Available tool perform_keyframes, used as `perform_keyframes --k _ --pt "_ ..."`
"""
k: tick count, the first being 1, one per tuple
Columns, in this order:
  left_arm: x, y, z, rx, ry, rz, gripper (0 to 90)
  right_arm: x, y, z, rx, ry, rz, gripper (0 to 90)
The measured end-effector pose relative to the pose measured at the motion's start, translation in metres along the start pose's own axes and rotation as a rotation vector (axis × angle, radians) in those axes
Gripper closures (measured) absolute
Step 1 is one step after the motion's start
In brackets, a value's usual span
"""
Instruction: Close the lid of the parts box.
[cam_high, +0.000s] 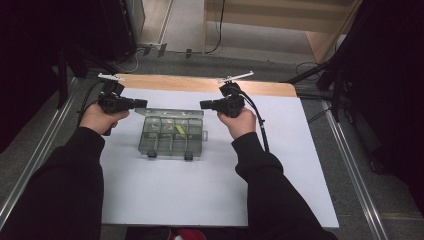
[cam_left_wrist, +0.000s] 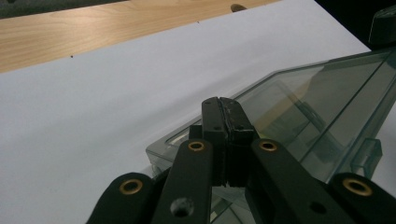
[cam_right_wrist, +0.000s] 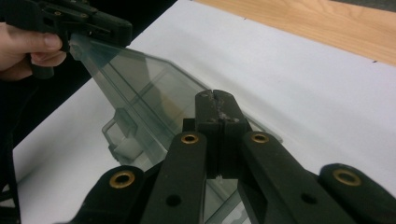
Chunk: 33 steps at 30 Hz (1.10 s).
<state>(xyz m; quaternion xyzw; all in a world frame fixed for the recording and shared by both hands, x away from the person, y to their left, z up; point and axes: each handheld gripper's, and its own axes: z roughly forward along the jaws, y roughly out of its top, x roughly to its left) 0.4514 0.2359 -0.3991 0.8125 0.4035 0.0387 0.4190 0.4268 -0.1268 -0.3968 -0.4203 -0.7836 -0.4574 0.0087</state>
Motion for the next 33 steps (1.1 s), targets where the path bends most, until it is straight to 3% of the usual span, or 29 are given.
perform_keyframes --k 11,25,30,33 --pt "-0.008 -0.010 0.001 -0.011 -0.035 0.018 89.1 0.006 -0.009 0.008 0.050 0.037 -0.014 90.0" --pt "-0.017 -0.024 0.003 0.017 -0.037 0.021 89.0 0.016 -0.020 0.013 0.075 0.071 -0.054 90.0" --pt "-0.020 -0.029 0.004 0.022 -0.023 0.029 89.0 0.021 -0.022 0.016 0.088 0.077 -0.070 90.0" --pt "-0.024 -0.032 0.003 0.034 0.009 0.034 89.1 0.022 -0.024 0.017 0.084 0.087 -0.074 90.0"
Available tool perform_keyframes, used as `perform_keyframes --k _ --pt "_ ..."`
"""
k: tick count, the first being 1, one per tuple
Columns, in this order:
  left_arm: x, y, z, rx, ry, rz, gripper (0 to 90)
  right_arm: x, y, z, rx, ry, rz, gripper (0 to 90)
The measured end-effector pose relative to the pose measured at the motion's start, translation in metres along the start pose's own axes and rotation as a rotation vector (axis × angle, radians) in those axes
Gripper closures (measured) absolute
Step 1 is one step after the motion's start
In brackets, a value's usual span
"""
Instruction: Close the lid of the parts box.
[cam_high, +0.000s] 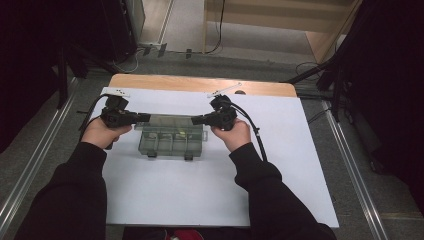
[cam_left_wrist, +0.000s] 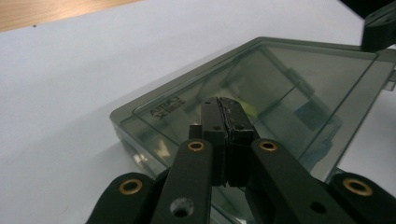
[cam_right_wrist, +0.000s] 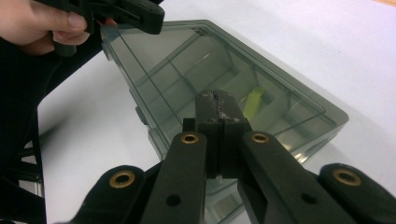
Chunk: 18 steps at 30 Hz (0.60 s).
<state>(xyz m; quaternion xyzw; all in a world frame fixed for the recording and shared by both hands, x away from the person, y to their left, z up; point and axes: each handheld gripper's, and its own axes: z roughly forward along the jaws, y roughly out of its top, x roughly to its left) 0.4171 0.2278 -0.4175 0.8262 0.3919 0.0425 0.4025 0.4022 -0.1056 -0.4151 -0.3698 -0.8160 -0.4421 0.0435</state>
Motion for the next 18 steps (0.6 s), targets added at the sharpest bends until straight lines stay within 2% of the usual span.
perform_keyframes --k 4,9,18 --pt "-0.002 -0.005 -0.002 -0.013 -0.008 -0.013 89.1 0.001 -0.004 0.002 0.012 0.001 -0.004 90.0" --pt "-0.006 -0.010 -0.003 -0.017 -0.017 -0.009 89.0 0.001 -0.009 0.003 0.018 0.008 -0.001 90.0" --pt "-0.006 -0.019 -0.004 -0.034 -0.025 -0.014 89.0 0.006 -0.015 0.009 0.037 0.005 -0.018 90.0"
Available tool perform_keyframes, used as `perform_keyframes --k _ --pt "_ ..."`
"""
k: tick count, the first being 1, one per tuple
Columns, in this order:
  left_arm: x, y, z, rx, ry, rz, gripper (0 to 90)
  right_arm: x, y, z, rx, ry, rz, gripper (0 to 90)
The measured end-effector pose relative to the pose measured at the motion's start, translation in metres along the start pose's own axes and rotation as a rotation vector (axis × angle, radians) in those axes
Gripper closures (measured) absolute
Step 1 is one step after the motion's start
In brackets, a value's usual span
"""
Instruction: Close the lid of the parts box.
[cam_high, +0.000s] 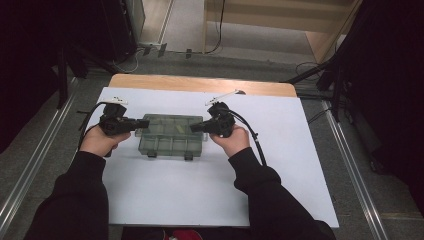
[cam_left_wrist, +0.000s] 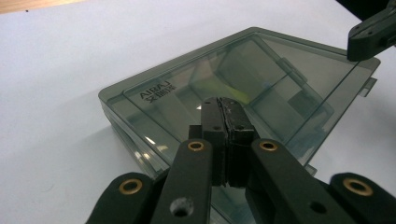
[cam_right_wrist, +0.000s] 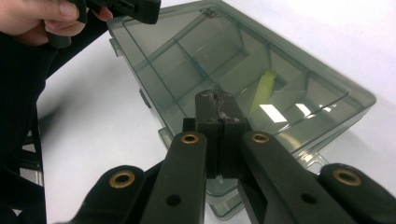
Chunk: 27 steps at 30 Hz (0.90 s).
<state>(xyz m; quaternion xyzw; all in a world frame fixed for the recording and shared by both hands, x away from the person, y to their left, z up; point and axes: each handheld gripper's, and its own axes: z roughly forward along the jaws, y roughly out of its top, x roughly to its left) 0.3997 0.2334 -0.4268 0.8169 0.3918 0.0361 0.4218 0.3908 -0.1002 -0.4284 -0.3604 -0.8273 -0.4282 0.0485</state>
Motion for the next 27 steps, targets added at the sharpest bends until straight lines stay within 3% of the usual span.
perform_keyframes --k 7,27 --pt "0.000 -0.006 0.000 -0.006 -0.002 -0.005 89.0 0.000 -0.004 0.006 0.013 0.002 0.001 90.0" --pt "-0.006 -0.021 0.011 0.007 -0.011 0.044 89.0 -0.005 -0.016 0.018 0.038 -0.018 0.007 90.0"
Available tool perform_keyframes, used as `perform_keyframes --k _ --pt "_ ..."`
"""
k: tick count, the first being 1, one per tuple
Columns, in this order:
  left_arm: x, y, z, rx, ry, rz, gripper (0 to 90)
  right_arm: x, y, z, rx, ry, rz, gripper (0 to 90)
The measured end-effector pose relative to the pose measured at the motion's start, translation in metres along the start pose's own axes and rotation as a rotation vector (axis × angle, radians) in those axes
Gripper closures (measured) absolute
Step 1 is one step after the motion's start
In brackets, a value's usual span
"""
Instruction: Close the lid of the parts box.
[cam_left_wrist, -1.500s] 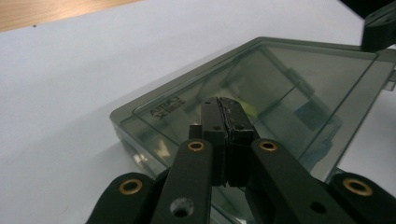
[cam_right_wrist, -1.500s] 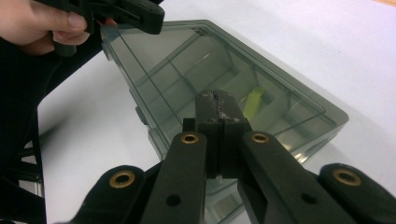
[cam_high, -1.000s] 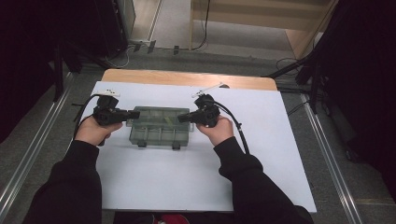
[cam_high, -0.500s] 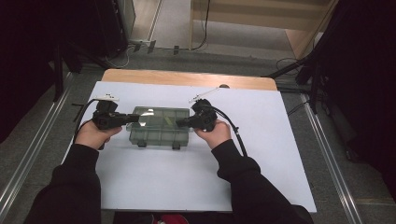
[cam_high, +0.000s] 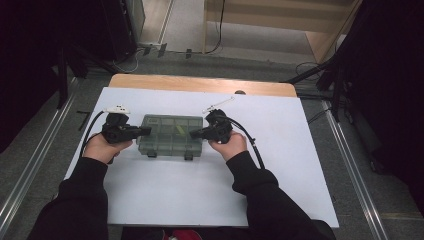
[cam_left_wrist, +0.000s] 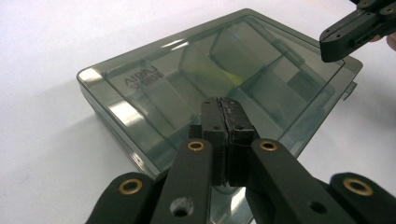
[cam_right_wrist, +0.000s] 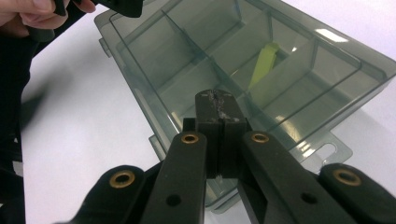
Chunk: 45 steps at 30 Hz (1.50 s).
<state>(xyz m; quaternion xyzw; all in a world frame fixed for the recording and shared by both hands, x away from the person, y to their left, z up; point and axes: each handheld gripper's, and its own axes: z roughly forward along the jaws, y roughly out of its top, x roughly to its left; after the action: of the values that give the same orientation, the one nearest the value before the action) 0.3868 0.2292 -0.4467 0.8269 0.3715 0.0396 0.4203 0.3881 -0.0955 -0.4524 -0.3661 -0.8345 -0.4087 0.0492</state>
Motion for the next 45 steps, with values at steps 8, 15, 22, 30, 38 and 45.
perform_keyframes --k 8,15,22,30,38,45 --pt "-0.001 -0.006 0.003 0.006 0.005 0.008 88.8 0.000 -0.005 0.004 0.018 -0.005 0.004 90.0" --pt "-0.001 -0.010 0.008 0.021 -0.009 0.015 88.8 -0.003 -0.011 0.008 0.026 -0.015 0.007 90.0" --pt "-0.001 -0.012 0.011 0.034 -0.001 0.024 88.8 -0.004 -0.015 0.011 0.030 -0.022 0.012 90.0" --pt "-0.008 -0.010 0.005 0.017 -0.033 0.040 74.0 0.001 -0.016 -0.001 -0.017 -0.014 -0.006 71.1" --pt "-0.020 -0.006 0.003 0.008 -0.081 0.045 45.4 0.008 -0.024 -0.020 -0.088 0.000 -0.080 44.0" --pt "-0.032 -0.006 0.003 -0.010 -0.117 0.044 33.1 0.012 -0.036 -0.034 -0.113 0.004 -0.120 35.9"
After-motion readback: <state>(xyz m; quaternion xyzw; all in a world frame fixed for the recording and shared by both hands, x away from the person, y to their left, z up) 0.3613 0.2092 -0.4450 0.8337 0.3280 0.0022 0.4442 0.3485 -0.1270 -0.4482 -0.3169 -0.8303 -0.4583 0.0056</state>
